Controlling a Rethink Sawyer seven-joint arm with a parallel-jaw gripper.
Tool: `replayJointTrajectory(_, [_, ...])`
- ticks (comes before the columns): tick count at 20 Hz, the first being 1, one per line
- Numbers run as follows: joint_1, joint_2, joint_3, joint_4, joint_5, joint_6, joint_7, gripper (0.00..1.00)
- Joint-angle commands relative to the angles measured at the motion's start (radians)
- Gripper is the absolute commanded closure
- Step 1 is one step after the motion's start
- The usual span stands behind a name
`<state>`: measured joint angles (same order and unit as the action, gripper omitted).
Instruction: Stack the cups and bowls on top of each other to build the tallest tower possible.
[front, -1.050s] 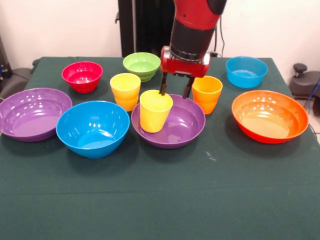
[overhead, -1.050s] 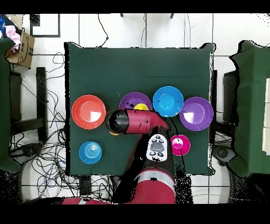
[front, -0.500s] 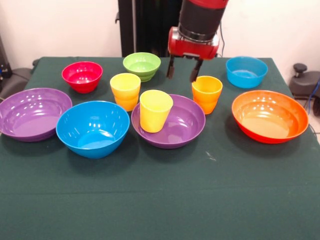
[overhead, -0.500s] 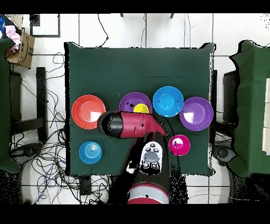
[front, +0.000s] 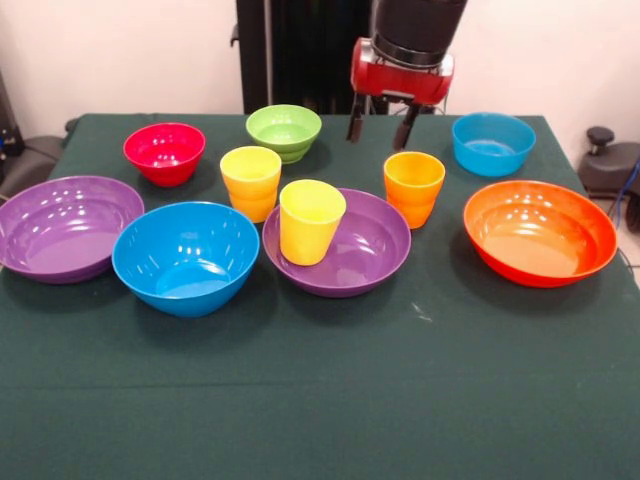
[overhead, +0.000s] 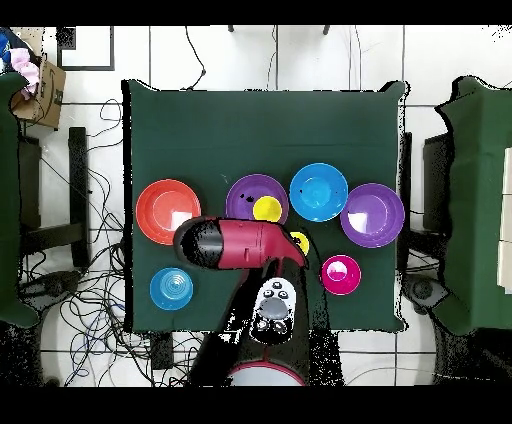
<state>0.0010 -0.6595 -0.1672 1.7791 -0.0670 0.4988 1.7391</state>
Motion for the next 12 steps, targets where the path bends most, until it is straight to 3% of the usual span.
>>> replayJointTrajectory(1, [0.03,0.069,0.068,0.09,0.047,-0.065,0.222,0.0])
replayJointTrajectory(12, [0.058,0.108,0.076,0.099,0.056,-0.133,0.288,0.0])
